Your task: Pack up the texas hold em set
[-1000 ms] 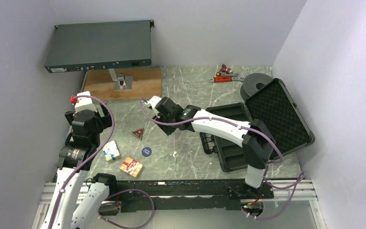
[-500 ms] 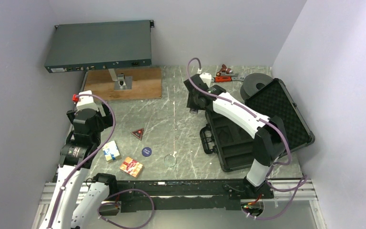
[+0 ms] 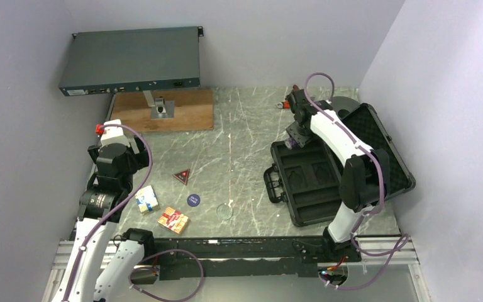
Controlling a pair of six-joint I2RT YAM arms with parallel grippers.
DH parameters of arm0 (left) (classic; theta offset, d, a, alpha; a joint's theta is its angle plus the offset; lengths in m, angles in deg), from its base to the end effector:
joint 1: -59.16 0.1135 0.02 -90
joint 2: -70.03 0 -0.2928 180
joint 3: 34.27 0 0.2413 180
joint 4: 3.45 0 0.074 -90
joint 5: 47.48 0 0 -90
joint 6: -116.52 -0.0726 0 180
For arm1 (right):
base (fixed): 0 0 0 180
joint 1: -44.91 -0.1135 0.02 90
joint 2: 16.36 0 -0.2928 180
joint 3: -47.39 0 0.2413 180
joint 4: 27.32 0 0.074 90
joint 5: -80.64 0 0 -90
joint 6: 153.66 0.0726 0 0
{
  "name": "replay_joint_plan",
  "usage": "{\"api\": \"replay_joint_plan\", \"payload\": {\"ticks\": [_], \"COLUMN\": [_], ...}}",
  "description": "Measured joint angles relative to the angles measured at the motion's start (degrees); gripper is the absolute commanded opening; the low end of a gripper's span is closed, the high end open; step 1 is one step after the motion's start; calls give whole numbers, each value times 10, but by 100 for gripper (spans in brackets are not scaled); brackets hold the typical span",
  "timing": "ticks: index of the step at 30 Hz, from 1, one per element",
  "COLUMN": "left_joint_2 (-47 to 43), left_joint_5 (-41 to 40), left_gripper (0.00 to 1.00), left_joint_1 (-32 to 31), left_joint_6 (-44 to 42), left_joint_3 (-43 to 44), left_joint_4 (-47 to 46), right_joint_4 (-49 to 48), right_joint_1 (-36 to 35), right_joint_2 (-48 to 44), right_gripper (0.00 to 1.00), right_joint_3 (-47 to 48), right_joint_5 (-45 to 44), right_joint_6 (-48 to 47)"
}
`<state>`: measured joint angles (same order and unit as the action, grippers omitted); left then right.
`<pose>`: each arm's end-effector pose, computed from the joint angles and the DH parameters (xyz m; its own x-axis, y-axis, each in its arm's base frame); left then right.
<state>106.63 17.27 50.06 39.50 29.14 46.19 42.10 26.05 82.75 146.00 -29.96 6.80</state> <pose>0.1323 0.0102 0.3427 -0.3183 -0.1548 -0.9353 -0.3249 0.9446 -0.0457 0.3455 0.0910 0.2672 -0.4747 0.7700 -0.4263 0.7746 0.5955 0.2130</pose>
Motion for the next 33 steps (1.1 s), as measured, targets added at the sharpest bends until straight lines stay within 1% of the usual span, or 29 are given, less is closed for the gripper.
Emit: {"api": "replay_joint_plan", "payload": {"ticks": [5,9,13,22,33], "left_joint_2": [0,0,0,0,0], "left_joint_5": [0,0,0,0,0], "left_gripper": [96,96,96,97,96], "left_joint_1": [0,0,0,0,0], "left_joint_6": [0,0,0,0,0], "left_joint_3": [0,0,0,0,0], "left_joint_4": [0,0,0,0,0], "right_joint_4": [-4,-26,-31,-64,-75], "right_joint_1": [42,77,99,119,139], "right_joint_2": [0,-2,-1,-1,29], "right_gripper": [0,0,0,0,0], "right_joint_3": [-15,-48,-64,-64,-64], "right_joint_5": [28,57,77,94,67], "right_joint_6": [29,55,76,96,85]}}
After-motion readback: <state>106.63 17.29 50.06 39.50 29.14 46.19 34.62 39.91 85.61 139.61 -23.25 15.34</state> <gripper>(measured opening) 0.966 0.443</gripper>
